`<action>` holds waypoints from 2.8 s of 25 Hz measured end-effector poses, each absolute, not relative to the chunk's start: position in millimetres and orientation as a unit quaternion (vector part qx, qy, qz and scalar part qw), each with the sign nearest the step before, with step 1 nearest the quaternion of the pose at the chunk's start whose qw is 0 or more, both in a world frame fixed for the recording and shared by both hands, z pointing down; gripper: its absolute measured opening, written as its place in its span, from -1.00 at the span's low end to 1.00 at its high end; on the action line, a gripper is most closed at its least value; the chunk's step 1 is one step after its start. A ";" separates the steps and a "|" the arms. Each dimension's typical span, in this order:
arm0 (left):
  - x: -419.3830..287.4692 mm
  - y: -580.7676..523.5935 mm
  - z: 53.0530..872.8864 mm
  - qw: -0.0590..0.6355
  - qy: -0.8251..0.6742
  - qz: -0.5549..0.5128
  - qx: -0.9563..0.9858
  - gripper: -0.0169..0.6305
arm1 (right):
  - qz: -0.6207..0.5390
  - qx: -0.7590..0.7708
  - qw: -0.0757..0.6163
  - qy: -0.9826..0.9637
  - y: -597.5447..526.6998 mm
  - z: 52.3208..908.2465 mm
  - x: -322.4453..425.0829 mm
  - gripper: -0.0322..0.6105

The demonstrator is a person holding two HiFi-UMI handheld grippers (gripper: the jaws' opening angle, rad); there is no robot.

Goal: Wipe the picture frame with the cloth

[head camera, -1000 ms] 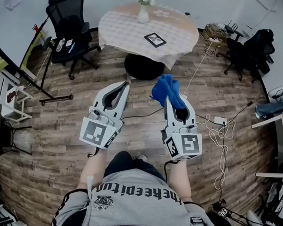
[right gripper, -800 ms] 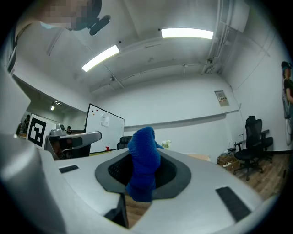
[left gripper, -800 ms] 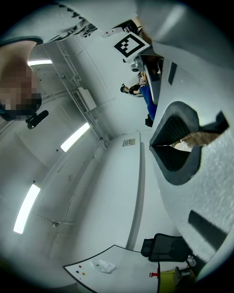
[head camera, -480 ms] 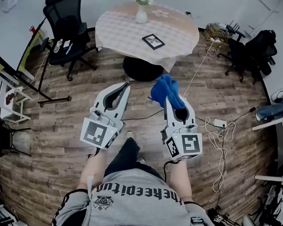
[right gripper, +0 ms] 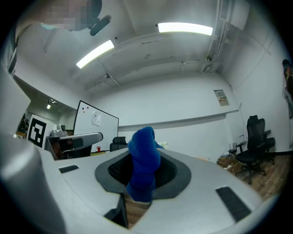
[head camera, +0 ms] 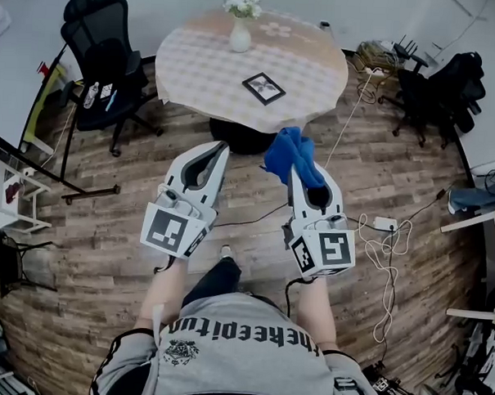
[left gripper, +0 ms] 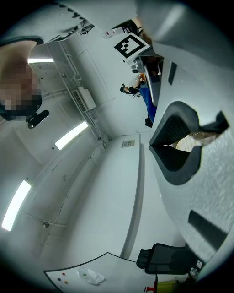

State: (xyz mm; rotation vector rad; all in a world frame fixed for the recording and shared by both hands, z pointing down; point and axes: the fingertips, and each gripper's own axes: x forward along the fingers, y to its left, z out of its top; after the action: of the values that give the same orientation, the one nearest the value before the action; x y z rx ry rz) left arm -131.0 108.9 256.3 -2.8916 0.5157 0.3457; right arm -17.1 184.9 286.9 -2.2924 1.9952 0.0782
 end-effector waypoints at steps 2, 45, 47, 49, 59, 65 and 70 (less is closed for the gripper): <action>-123.9 91.6 254.7 0.092 0.172 0.117 -0.974 -0.90 | 0.026 -0.754 0.052 0.654 168.0 285.8 -10.5 -0.61; -2.0 -76.1 246.5 0.087 0.237 0.120 -0.960 -0.90 | 0.031 -0.699 0.042 0.713 -16.6 271.0 116.0 -0.61; 7.8 -80.9 246.1 0.089 0.247 0.120 -0.957 -0.90 | 0.031 -0.690 0.041 0.722 -24.8 270.4 126.4 -0.61; 16.6 -86.9 245.7 0.090 0.257 0.121 -0.954 -0.90 | 0.032 -0.682 0.039 0.730 -33.7 269.8 135.9 -0.61; 53.9 -104.3 247.7 0.092 0.317 0.115 -0.937 -0.90 | 0.023 -0.640 0.037 0.767 -64.8 272.6 181.3 -0.61; 70.7 -102.5 257.1 0.090 0.339 0.106 -0.931 -0.90 | 0.009 -0.623 0.037 0.782 -71.8 285.7 201.5 -0.61; 73.3 -104.0 262.6 0.087 0.355 0.096 -0.926 -0.90 | -0.006 -0.611 0.036 0.791 -77.4 296.7 204.6 -0.61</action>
State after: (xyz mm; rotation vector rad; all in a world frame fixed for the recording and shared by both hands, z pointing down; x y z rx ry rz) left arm 73.3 -104.0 262.6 -2.7589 1.0574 0.2850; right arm 204.6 -77.4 296.7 -1.8775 2.4294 -0.0190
